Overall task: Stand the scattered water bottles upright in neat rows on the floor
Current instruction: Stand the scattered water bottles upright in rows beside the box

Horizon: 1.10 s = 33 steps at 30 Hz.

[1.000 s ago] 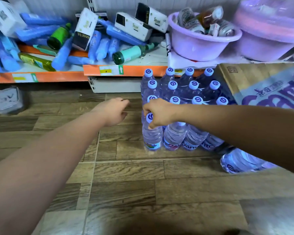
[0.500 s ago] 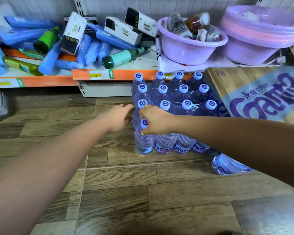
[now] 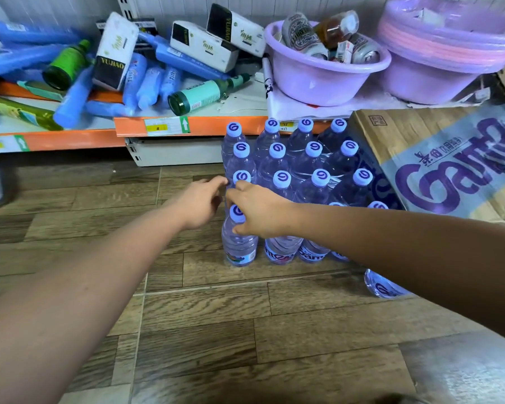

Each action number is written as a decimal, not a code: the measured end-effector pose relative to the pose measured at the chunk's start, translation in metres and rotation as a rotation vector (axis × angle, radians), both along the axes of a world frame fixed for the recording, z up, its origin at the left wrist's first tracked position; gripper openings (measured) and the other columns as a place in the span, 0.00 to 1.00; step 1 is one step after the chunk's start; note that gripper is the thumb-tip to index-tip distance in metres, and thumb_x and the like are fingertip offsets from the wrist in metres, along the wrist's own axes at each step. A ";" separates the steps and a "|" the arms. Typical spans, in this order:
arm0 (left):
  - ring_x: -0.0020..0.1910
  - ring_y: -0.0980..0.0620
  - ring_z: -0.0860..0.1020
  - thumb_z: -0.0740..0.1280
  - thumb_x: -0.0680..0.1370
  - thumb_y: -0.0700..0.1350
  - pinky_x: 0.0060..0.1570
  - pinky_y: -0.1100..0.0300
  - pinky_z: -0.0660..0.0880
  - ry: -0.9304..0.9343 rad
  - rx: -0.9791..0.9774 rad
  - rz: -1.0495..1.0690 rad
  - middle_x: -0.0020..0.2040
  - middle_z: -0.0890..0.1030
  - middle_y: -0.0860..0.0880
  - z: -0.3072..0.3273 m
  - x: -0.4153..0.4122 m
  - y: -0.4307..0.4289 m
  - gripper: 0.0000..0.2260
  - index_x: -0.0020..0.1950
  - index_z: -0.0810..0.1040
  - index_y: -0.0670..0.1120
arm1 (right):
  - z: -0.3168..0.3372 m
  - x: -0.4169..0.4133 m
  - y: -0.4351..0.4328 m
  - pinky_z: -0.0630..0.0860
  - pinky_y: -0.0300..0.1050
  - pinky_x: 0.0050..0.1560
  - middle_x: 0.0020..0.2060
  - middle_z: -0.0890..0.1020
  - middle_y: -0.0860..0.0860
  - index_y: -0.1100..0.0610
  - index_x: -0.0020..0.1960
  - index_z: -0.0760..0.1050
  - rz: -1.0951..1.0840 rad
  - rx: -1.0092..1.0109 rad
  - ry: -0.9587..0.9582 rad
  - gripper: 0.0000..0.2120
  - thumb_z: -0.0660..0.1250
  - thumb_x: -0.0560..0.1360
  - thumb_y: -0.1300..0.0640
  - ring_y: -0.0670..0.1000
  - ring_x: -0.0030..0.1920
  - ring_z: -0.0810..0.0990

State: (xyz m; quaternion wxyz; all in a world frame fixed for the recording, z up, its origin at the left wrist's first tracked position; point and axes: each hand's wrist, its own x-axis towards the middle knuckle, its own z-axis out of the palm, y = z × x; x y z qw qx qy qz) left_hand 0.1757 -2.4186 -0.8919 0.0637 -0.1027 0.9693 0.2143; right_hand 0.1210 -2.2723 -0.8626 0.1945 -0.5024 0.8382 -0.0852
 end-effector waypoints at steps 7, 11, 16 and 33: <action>0.57 0.39 0.78 0.58 0.79 0.37 0.56 0.54 0.72 0.032 0.020 -0.052 0.59 0.80 0.39 0.003 -0.014 -0.013 0.17 0.69 0.69 0.44 | -0.002 -0.003 0.004 0.76 0.52 0.51 0.50 0.68 0.53 0.60 0.55 0.72 -0.113 0.002 -0.082 0.15 0.70 0.69 0.62 0.58 0.51 0.75; 0.60 0.42 0.75 0.58 0.80 0.41 0.60 0.55 0.69 0.031 0.001 -0.025 0.64 0.77 0.42 0.024 -0.036 -0.026 0.20 0.73 0.64 0.47 | -0.003 0.005 0.007 0.77 0.53 0.47 0.54 0.69 0.53 0.57 0.57 0.71 -0.134 0.041 -0.058 0.15 0.67 0.72 0.61 0.59 0.49 0.78; 0.69 0.42 0.69 0.59 0.80 0.52 0.69 0.50 0.66 0.043 0.036 -0.070 0.74 0.65 0.42 0.041 -0.051 -0.007 0.28 0.77 0.51 0.52 | 0.018 -0.014 0.030 0.73 0.52 0.60 0.64 0.70 0.54 0.56 0.69 0.65 -0.096 0.112 -0.059 0.28 0.68 0.73 0.51 0.56 0.61 0.73; 0.75 0.45 0.60 0.57 0.80 0.53 0.71 0.51 0.61 -0.065 -0.103 -0.023 0.78 0.54 0.48 0.076 -0.031 0.154 0.28 0.78 0.49 0.54 | 0.040 -0.081 0.214 0.69 0.54 0.66 0.68 0.68 0.59 0.60 0.72 0.62 -0.167 0.192 0.136 0.26 0.59 0.78 0.49 0.61 0.67 0.69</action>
